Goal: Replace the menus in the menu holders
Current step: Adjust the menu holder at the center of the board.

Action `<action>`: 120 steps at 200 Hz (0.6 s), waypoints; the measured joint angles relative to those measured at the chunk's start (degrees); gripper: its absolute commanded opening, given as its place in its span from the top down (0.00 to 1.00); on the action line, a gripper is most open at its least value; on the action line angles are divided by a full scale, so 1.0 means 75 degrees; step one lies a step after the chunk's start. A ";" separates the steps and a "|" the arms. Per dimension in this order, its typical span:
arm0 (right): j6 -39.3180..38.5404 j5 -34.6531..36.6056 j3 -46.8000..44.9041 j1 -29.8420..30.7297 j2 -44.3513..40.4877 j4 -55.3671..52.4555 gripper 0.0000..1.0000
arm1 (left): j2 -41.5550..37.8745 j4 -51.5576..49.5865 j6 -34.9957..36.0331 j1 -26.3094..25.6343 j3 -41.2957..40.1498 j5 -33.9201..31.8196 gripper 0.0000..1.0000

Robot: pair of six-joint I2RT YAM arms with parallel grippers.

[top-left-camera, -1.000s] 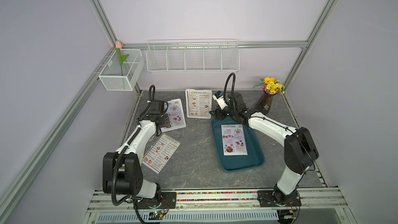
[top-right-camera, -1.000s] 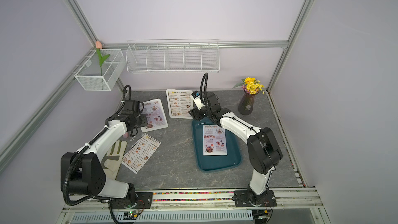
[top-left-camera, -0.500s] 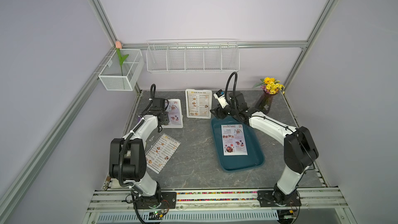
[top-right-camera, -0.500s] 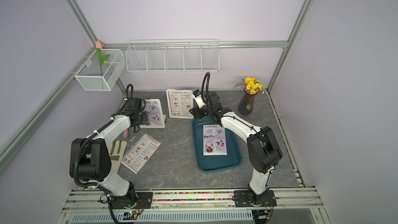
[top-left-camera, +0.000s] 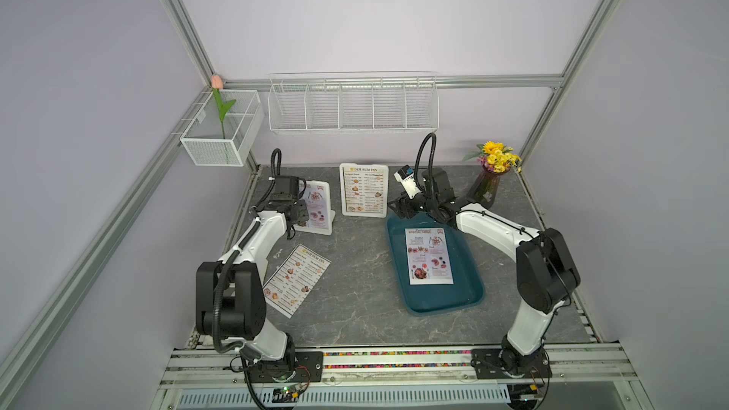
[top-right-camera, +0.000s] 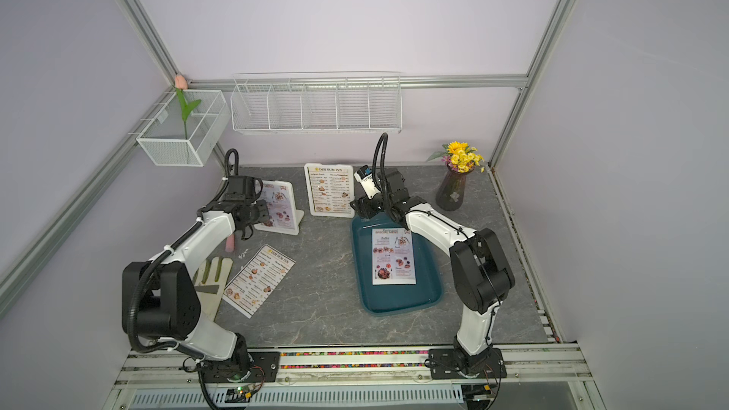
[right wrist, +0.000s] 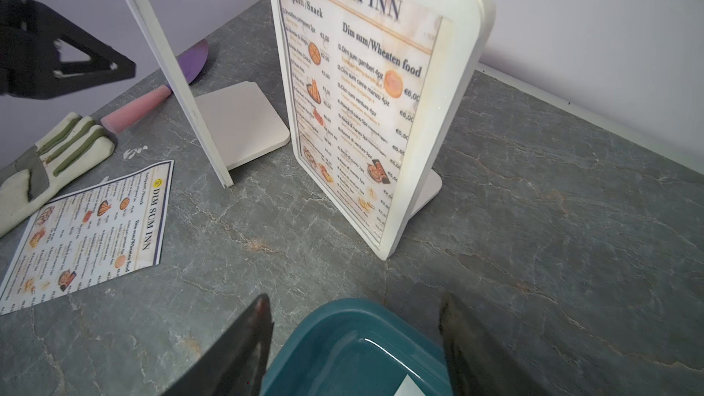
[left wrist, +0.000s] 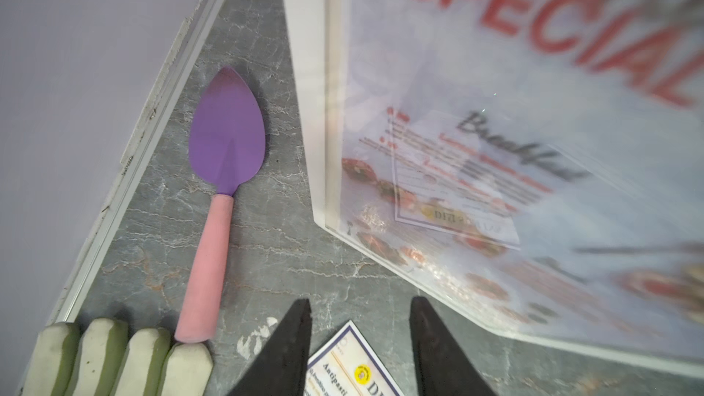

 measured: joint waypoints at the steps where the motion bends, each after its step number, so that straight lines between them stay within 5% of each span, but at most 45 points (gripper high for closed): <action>1: 0.0000 -0.0009 0.0000 0.0000 0.0006 -0.0003 0.28 | -0.0020 -0.0006 0.0006 0.0000 0.0000 0.0009 0.54; 54: 0.0015 -0.0143 0.0000 0.0000 0.0015 0.0006 0.29 | -0.1093 -0.0391 0.0525 -0.0329 0.1154 0.0650 0.42; 120: 0.0038 -0.0227 0.0000 0.0050 -0.0181 -0.0020 0.29 | 0.1005 -0.0236 0.1641 -0.0729 0.3267 0.0425 0.25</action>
